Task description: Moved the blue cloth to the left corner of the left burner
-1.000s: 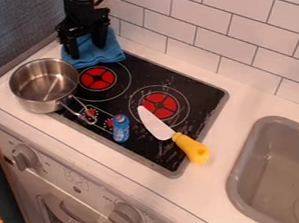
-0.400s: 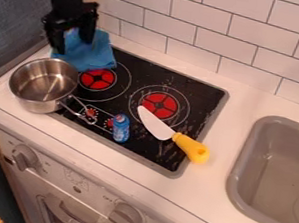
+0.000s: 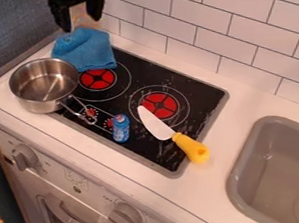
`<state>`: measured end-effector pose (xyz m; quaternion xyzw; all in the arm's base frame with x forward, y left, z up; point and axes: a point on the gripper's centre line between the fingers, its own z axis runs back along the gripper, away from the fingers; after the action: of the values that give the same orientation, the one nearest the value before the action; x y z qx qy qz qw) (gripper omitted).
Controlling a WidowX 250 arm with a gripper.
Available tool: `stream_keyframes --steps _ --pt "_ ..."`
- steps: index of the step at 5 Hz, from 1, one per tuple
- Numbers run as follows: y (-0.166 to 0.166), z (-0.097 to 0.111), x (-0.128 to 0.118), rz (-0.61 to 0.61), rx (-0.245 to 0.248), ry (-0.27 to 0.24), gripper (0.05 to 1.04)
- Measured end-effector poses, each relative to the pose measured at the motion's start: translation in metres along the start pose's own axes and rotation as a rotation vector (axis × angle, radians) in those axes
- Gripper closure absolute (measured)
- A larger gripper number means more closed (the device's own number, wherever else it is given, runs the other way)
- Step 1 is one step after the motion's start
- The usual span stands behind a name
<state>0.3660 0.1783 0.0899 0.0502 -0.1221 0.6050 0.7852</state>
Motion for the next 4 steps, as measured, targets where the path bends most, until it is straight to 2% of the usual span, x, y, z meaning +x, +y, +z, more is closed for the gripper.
stream_keyframes --steps 4 --pt "-0.0018 0.0022 -0.0013 -0.004 -0.005 -0.002 0.084"
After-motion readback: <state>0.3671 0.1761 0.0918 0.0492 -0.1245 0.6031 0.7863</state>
